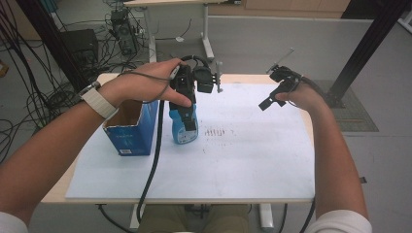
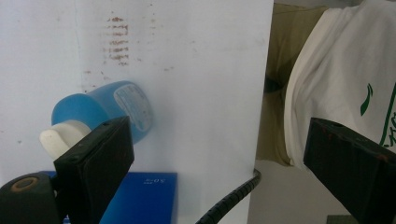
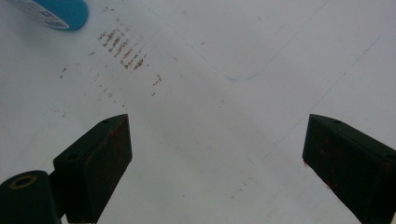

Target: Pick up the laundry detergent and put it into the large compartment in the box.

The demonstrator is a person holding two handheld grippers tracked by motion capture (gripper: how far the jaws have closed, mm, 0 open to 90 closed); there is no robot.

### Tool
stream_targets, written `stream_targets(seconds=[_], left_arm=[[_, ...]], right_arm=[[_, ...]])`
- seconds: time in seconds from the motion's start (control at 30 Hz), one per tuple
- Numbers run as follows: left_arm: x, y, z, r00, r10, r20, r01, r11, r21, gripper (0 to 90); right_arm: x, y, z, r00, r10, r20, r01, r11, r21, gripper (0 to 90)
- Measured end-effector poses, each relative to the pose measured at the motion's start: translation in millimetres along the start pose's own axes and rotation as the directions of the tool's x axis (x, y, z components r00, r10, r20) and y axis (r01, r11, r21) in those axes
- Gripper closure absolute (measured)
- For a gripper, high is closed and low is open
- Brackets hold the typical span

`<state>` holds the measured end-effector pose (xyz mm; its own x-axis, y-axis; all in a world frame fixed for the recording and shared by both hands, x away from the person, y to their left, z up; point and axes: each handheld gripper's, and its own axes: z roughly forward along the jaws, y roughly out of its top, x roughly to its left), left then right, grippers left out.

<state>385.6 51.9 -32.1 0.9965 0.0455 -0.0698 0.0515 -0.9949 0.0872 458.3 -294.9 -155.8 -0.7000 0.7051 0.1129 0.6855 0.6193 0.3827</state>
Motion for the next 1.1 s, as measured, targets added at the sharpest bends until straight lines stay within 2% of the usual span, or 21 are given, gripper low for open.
stream_targets(seconds=[0.67, 1.1], left_arm=[[-1.9, -4.8, -5.2, 0.9998, -0.011, -0.014, 0.010, 0.9999, -0.009, 9.1], [-4.3, -1.5, -5.7, 0.9998, -0.009, -0.018, 0.009, 1.0000, -0.002, 9.1]], right_arm=[[1.2, 2.4, -1.1, 1.0000, 0.003, 0.003, -0.003, 1.0000, 0.003, 8.6], [1.9, 2.2, -2.9, 1.0000, -0.003, -0.003, 0.003, 1.0000, 0.005, 8.8]])
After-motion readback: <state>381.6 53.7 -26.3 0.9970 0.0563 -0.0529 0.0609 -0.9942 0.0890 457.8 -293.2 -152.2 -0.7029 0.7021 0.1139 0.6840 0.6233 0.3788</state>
